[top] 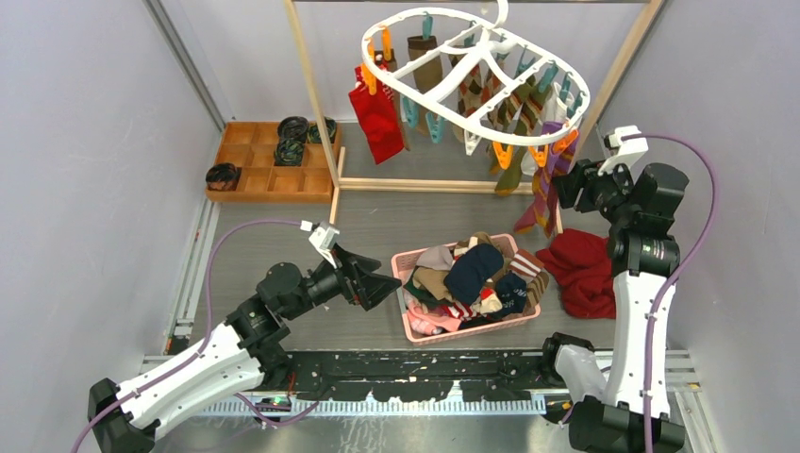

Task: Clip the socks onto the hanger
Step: Pick up the sock from the bin.

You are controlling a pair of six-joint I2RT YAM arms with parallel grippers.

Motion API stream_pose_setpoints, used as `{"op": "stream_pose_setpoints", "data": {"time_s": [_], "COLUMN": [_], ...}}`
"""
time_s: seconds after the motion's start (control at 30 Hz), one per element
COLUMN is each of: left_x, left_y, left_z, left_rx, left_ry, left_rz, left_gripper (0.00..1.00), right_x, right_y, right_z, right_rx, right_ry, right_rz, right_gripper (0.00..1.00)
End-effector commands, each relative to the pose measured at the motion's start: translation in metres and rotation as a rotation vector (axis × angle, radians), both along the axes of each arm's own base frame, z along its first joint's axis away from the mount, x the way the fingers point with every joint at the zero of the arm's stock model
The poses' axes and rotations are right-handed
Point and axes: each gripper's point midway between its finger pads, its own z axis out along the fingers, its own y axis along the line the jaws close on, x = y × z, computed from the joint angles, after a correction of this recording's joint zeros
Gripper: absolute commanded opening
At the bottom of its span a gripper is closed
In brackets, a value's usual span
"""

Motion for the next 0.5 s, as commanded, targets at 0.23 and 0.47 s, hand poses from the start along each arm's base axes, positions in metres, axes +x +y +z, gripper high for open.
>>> {"op": "stream_pose_setpoints", "data": {"time_s": [0.23, 0.47], "left_x": [0.0, -0.001], "left_y": [-0.001, 0.0], "left_z": [0.007, 0.005], "left_rx": [-0.032, -0.022], "left_ry": [-0.021, -0.011], "left_rz": [-0.002, -0.006], "left_gripper": [0.97, 1.0], "right_x": [-0.037, -0.055], "right_y": [0.012, 0.018], "right_z": [-0.019, -0.043], "right_rx": [0.073, 0.087], "right_ry": [0.044, 0.104], "right_rz": [0.058, 0.124], "right_gripper": [0.62, 0.66]}}
